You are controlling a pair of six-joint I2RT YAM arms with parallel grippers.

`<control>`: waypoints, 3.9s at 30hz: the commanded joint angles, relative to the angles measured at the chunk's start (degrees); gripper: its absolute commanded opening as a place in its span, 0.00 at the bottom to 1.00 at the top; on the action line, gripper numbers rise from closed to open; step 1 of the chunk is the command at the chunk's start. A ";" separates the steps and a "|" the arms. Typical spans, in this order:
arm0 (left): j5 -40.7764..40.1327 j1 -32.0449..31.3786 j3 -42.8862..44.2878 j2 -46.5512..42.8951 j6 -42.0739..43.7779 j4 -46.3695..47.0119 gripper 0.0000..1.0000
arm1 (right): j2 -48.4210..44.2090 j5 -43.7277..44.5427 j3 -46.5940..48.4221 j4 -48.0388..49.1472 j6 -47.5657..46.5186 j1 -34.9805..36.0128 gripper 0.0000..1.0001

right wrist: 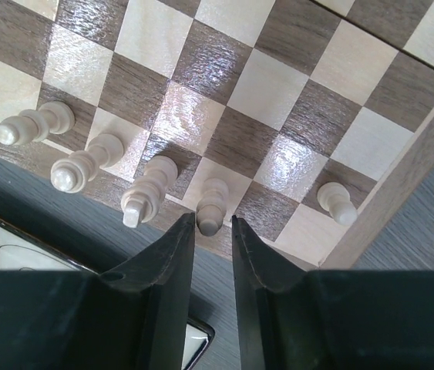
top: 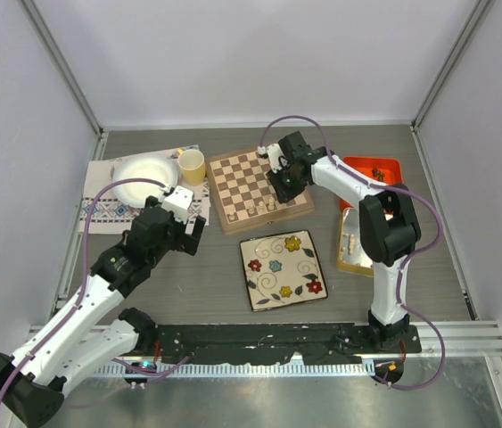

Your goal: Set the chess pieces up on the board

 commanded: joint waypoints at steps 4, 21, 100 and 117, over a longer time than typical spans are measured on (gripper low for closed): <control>-0.90 -0.06 -0.03 -0.67 0.71 2.59 1.00 | -8.05 1.85 0.54 0.51 -1.24 0.35 0.33; 6.12 0.03 5.41 -3.75 -10.60 6.10 1.00 | -39.84 -12.81 -6.47 -0.55 -7.04 -17.82 0.72; 19.23 0.03 -2.40 -5.42 -31.81 11.47 0.99 | -20.45 3.08 -30.13 -8.37 -18.29 -29.26 0.34; 19.40 0.03 -4.77 -6.91 -32.51 13.14 1.00 | -18.34 -3.86 -25.04 -4.06 -15.84 -29.70 0.45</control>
